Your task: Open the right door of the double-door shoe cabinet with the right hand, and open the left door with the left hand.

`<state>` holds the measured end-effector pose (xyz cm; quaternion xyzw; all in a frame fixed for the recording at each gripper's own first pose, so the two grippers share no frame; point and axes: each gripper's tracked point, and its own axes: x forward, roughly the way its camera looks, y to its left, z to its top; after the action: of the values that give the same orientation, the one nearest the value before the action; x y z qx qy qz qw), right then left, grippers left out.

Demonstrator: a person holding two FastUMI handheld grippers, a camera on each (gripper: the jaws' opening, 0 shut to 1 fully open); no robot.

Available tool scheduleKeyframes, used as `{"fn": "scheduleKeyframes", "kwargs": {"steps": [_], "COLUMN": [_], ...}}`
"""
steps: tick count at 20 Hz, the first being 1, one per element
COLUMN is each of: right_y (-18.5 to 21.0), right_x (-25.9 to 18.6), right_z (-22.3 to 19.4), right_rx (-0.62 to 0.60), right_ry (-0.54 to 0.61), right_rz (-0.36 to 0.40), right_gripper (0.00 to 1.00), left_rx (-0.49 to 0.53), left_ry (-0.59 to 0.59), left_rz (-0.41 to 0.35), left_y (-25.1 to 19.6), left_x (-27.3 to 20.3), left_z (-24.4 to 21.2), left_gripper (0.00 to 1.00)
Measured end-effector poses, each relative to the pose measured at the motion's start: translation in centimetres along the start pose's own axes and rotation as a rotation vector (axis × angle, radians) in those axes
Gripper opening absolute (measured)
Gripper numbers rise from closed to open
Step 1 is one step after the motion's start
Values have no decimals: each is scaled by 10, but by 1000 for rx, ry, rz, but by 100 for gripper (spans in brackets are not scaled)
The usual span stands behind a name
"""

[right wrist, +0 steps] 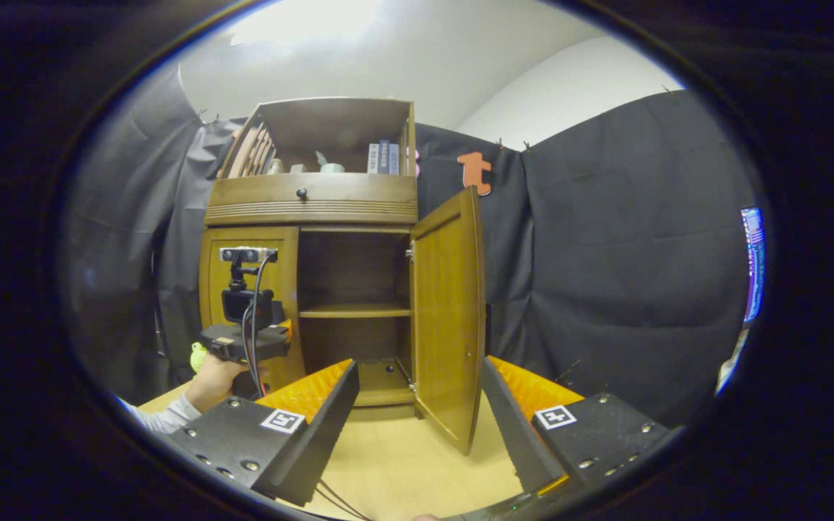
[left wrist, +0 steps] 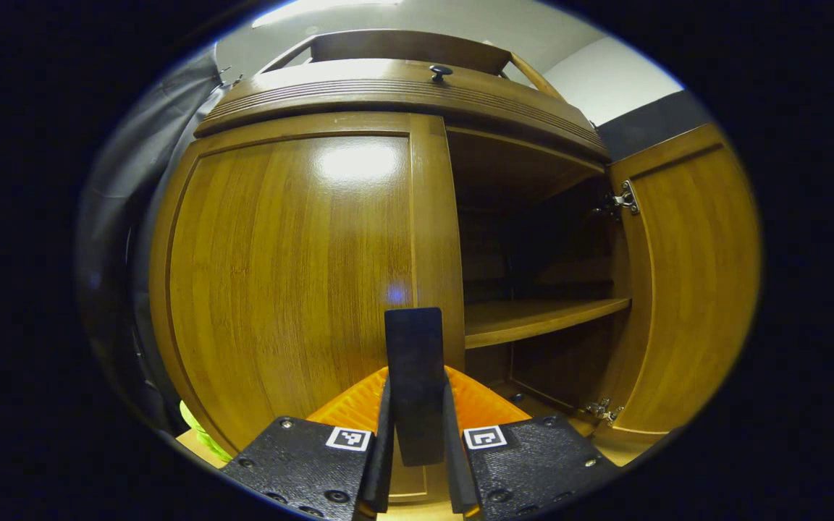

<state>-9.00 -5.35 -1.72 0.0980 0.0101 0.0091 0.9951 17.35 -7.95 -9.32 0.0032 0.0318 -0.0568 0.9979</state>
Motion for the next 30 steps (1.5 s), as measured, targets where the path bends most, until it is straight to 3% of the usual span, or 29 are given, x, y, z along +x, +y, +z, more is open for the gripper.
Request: {"fn": "scheduleKeyframes", "kwargs": {"steps": [12, 19, 30], "right_y": [-11, -20, -18], "right_x": [-35, -69, -79], "right_z": [18, 30, 33], "right_rx": [-38, 14, 24], "right_ry": [-10, -65, -78], "right_rz": [-44, -55, -48], "right_gripper": [97, 100, 99], "left_rx": [-41, -28, 2], "left_ry": [80, 114, 115], "left_rz": [-72, -92, -119], "left_y": [-2, 2, 18], "left_x": [-39, -75, -129], "left_z": [-2, 1, 7], "left_gripper": [32, 33, 33]}}
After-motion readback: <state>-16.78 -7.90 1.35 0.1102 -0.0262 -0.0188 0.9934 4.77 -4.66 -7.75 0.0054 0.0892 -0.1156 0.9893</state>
